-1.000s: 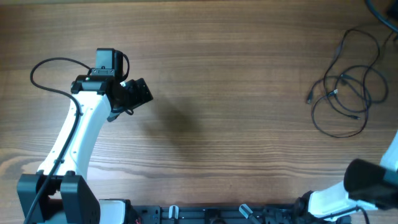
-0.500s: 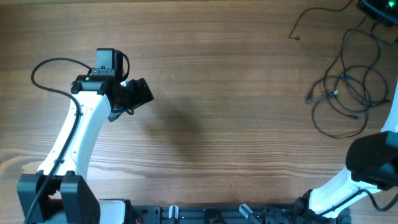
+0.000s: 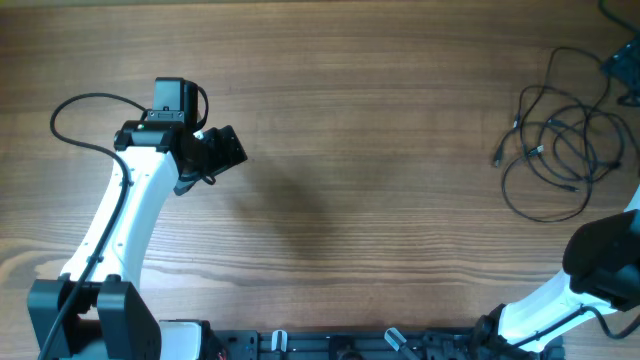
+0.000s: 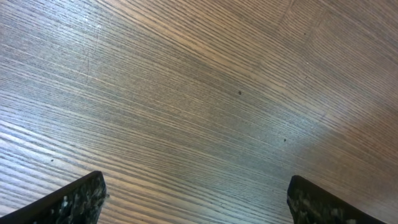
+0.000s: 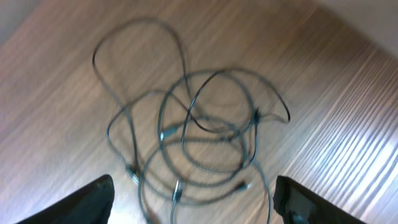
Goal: Untangle cables
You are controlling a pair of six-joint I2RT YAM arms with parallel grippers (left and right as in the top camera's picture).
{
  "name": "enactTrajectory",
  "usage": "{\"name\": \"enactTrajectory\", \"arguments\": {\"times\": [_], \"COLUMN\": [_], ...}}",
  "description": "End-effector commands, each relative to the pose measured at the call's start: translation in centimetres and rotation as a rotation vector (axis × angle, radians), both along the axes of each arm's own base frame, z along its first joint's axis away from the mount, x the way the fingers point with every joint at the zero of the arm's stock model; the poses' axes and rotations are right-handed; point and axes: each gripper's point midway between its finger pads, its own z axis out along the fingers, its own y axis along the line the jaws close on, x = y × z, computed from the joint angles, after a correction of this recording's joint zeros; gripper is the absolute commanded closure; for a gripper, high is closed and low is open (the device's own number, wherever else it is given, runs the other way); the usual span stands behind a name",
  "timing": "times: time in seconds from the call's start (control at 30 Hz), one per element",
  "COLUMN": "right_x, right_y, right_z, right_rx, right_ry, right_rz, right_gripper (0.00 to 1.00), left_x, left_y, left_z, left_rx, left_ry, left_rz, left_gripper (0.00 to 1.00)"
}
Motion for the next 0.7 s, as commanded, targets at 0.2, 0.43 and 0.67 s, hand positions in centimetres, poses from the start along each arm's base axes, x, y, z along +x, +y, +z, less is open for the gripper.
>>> {"name": "enactTrajectory", "arguments": {"times": [0.2, 0.43, 0.67], "right_x": [0.7, 2.9, 1.2], "right_y": [8.2, 21.8, 29.0], "right_z": [-0.3, 0.0, -5.2], "right_rx": [0.321, 0.383, 0.242], "right_ry": [-0.052, -0.071, 0.189], "right_rz": [0.366, 0.953, 1.013], "right_gripper": [0.00, 0.00, 0.00], "left_x": [1.3, 6.6, 0.7], "left_y": [-0.7, -8.2, -2.2], "left_z": [0.6, 4.6, 0.4], "left_rx": [-0.051, -0.124, 0.158], "left_ry": [-0.057, -0.402, -0.064], "left_rz": [-0.001, -0.397, -0.200], "left_gripper": [0.00, 0.00, 0.00]}}
